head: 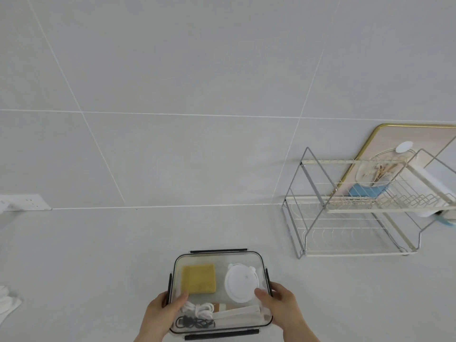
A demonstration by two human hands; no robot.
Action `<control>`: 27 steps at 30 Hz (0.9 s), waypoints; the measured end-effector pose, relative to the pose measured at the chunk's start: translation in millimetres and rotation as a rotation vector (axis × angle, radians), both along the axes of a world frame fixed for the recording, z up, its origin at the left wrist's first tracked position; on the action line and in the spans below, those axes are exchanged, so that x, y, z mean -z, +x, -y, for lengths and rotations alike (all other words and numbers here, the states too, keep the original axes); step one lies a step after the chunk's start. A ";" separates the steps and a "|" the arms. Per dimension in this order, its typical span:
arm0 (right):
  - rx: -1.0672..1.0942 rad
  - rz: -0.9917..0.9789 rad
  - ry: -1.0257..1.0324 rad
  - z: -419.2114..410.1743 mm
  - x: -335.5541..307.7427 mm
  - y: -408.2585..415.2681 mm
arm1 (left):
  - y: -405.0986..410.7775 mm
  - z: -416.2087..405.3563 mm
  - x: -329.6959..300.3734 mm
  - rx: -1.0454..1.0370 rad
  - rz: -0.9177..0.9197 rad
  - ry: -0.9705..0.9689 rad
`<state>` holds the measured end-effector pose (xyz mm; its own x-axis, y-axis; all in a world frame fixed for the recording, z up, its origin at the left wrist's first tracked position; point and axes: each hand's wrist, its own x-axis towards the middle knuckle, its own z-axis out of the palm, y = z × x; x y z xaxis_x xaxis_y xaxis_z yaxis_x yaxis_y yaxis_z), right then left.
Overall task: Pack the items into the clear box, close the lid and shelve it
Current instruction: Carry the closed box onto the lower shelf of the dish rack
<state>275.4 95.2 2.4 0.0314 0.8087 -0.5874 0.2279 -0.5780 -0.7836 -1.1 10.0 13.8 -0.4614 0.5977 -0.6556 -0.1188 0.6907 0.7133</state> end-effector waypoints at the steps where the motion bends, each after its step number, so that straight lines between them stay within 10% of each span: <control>1: 0.005 -0.015 0.016 -2.7 -8.6 -2.3 | -0.8 -3.3 -6.7 -0.017 -0.003 0.012; 27: 0.177 -0.052 0.340 -46.7 -204.0 -32.6 | -23.2 -82.9 -163.4 0.026 -0.068 0.423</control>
<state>242.8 141.9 206.4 0.1650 0.9423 -0.2914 0.1032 -0.3103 -0.9450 -24.4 92.9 177.1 -0.4763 0.8194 -0.3189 -0.0475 0.3382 0.9399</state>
